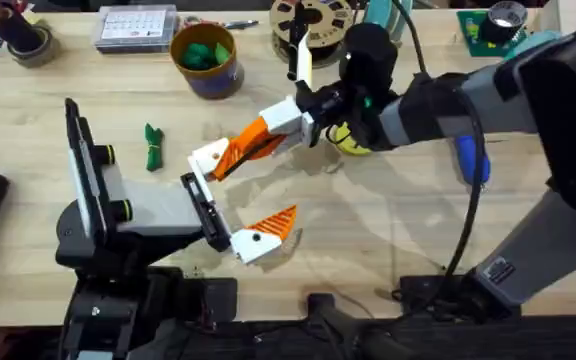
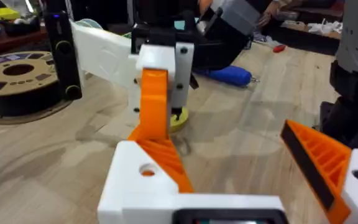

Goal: Pick up the gripper from the table and insert it into the empty holder that is missing its gripper. Then pick up a screw, insert it into the mounting hole, and use the screwdriver to tighten it. Finally, clean up the table by picking up the vegetable and placing it into the bucket.

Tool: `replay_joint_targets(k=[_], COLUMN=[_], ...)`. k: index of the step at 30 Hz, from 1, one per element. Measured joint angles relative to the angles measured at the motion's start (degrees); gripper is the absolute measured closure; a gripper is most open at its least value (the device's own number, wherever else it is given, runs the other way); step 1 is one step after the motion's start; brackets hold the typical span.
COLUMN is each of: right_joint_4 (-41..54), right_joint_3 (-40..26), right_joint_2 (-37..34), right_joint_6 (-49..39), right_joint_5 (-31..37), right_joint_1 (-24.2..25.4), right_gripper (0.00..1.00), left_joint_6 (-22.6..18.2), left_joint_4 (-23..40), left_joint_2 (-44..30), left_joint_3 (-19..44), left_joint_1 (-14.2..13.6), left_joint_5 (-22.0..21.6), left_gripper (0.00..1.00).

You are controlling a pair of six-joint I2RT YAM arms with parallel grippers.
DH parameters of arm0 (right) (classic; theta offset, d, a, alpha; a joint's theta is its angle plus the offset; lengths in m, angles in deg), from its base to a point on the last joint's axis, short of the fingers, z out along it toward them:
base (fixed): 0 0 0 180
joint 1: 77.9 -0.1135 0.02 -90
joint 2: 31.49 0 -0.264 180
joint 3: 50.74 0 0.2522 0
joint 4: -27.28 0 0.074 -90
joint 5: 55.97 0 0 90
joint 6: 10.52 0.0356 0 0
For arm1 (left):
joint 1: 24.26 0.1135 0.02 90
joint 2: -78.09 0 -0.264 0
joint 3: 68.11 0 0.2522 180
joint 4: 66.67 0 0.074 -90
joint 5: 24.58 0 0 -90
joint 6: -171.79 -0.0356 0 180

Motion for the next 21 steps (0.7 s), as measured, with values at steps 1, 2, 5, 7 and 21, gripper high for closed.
replay_joint_targets(k=[1, 2, 5, 7, 21], right_joint_4=[0.07, 0.23, 0.27, 0.18, 0.36], right_joint_3=[0.00, -0.04, -0.26, -0.31, -0.35], right_joint_2=[0.00, -0.02, -0.11, -0.11, -0.11], right_joint_6=[0.07, 0.11, 0.11, 0.04, 0.26], right_joint_5=[0.32, 1.41, 3.26, 3.99, 4.98], right_joint_1=[0.00, -0.02, -0.11, -0.11, -0.11], right_gripper=[0.814, 0.666, 0.214, 0.023, 0.006], left_joint_6=[-0.07, -0.11, -0.22, -0.22, -0.22], left_joint_4=[-0.02, 0.06, 0.24, 0.27, 0.42], left_joint_2=[0.01, 0.00, 0.01, 0.01, 0.02], left_joint_3=[0.00, 0.02, 0.02, 0.02, 0.02], left_joint_1=[0.00, -0.08, -0.46, -0.46, -0.46], left_joint_5=[0.14, 1.05, 2.22, 2.60, 3.37], left_gripper=[0.015, 0.015, 0.015, 0.015, 0.015])
